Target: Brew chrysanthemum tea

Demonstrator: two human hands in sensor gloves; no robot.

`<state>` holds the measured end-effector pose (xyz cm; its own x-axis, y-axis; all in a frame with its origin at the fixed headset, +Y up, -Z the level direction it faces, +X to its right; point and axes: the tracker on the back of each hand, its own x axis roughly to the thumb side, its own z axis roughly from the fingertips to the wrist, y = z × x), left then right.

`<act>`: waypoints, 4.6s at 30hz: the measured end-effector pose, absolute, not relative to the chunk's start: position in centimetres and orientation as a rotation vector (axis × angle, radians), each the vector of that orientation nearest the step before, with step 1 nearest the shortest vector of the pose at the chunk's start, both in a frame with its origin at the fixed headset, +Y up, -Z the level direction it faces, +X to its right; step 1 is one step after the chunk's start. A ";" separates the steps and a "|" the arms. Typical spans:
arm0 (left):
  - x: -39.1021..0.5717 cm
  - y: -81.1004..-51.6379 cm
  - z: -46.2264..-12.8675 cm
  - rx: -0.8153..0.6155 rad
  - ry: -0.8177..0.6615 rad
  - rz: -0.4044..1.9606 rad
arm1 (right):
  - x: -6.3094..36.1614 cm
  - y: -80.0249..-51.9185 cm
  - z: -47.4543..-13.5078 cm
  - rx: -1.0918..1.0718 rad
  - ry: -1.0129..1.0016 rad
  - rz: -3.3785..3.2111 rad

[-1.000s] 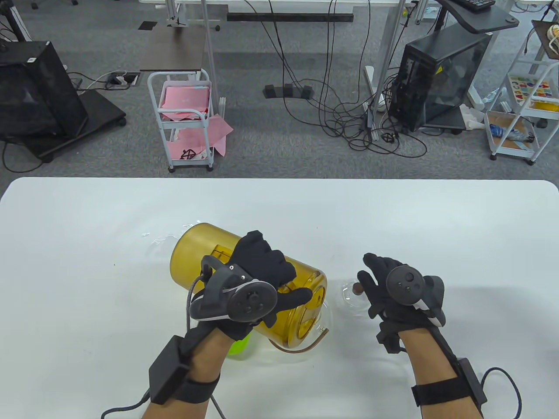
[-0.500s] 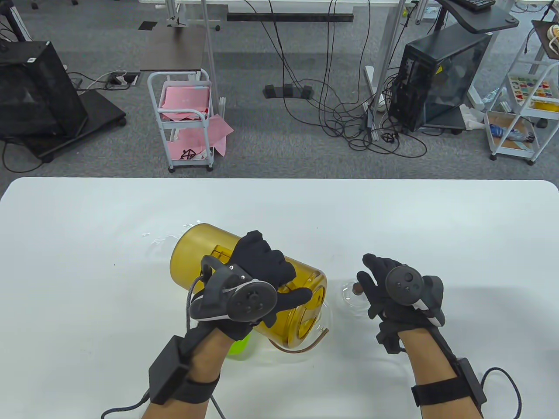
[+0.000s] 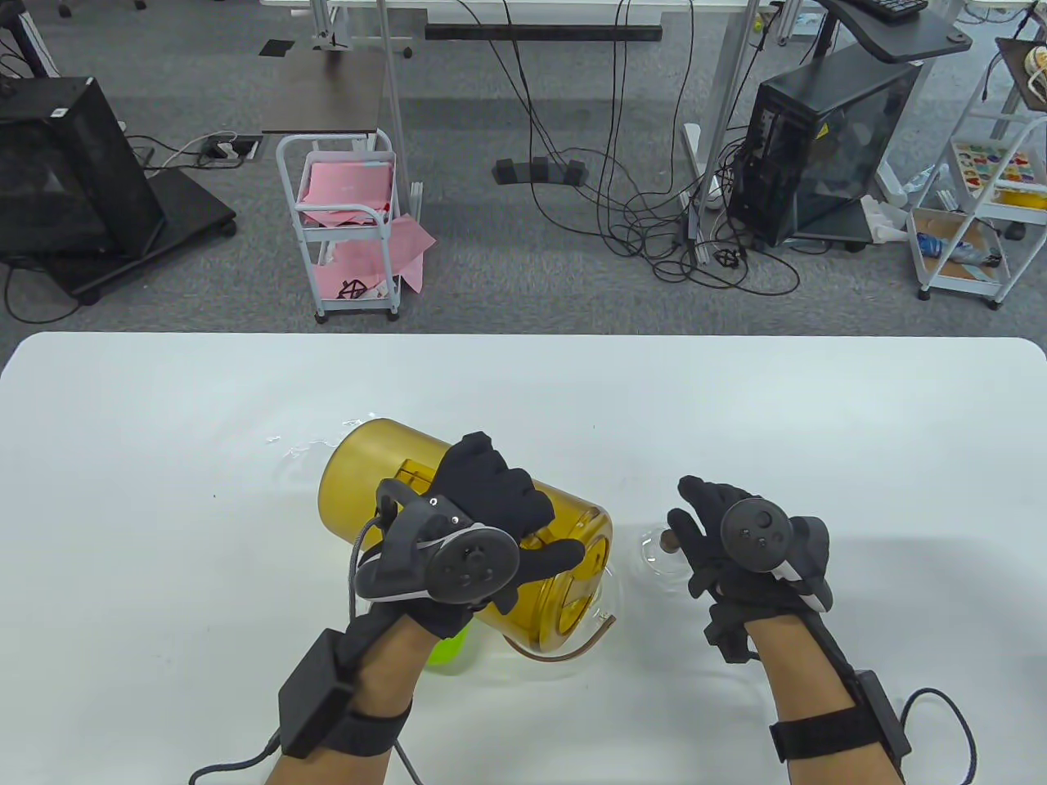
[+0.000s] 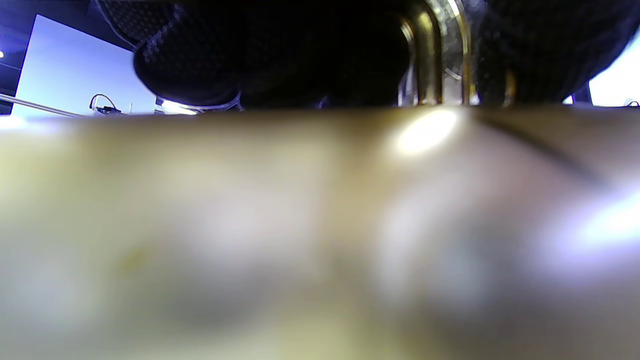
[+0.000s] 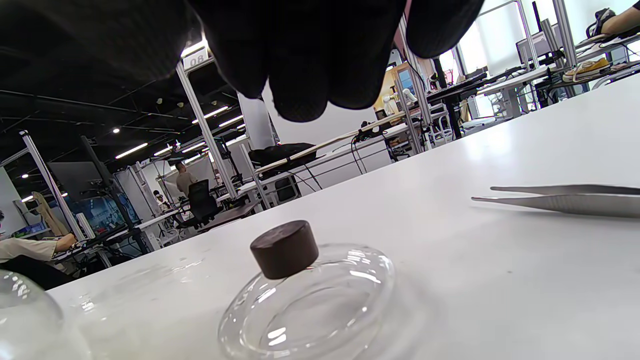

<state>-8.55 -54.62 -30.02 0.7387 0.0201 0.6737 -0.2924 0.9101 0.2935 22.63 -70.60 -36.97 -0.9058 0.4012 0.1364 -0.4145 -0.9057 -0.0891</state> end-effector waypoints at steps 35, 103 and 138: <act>-8.1 -54.6 -29.6 0.407 -0.722 0.149 | 22.5 -70.7 -36.9 0.162 -0.169 2.712; -8.2 -54.7 -29.6 0.400 -0.713 0.151 | 22.4 -70.7 -36.9 0.169 -0.166 2.720; -8.0 -54.7 -29.4 0.406 -0.717 0.138 | 22.0 -70.9 -36.9 0.180 -0.153 2.730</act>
